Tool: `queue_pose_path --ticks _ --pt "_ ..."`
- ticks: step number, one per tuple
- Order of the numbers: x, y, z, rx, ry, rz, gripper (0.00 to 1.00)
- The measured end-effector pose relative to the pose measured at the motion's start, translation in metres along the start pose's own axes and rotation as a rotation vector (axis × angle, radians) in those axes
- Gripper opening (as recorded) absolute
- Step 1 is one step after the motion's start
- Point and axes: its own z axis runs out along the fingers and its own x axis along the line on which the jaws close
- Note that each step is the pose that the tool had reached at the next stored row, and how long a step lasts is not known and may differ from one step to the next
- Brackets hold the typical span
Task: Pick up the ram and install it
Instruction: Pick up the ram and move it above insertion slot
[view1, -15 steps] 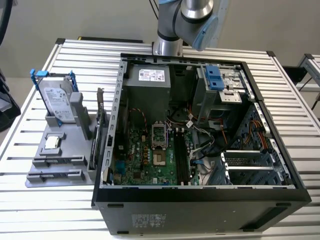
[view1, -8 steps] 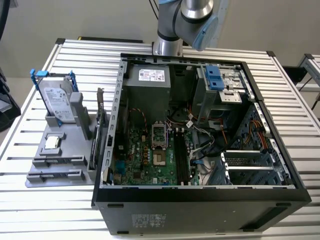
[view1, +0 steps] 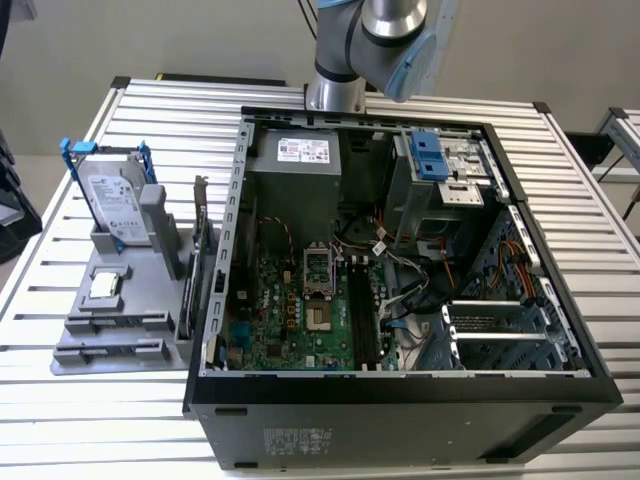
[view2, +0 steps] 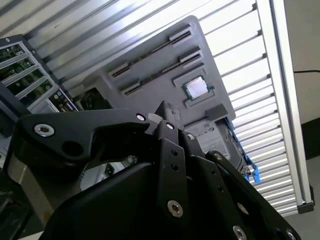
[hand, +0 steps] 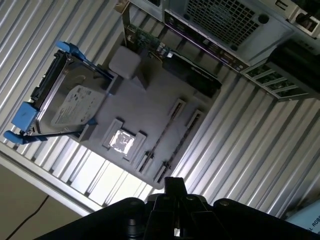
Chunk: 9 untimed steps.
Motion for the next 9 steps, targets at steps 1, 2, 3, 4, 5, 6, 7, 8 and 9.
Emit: queue_pose_path --ticks 1,2,3,4,5,6,7,8,9 --pt "0.0 0.0 0.0002 0.0001 -0.0001 0.005 0.0" --pt "0.0 0.0 0.0003 0.0002 -0.0002 0.009 0.0" --pt "0.0 0.0 0.0004 0.0003 -0.0004 0.014 0.0" --pt "0.0 0.0 0.0005 0.0004 -0.0005 0.019 0.0" --pt "0.0 -0.0001 0.0006 0.0005 -0.0007 0.023 0.0" --pt "0.0 0.0 0.0008 0.0006 -0.0008 0.028 0.0" --pt "0.0 -0.0001 0.0009 0.0007 -0.0009 0.033 0.0" --pt "0.0 -0.0001 0.001 0.0008 -0.0011 0.037 0.0" --pt "0.0 -0.0001 0.0011 0.0009 -0.0012 0.042 0.0"
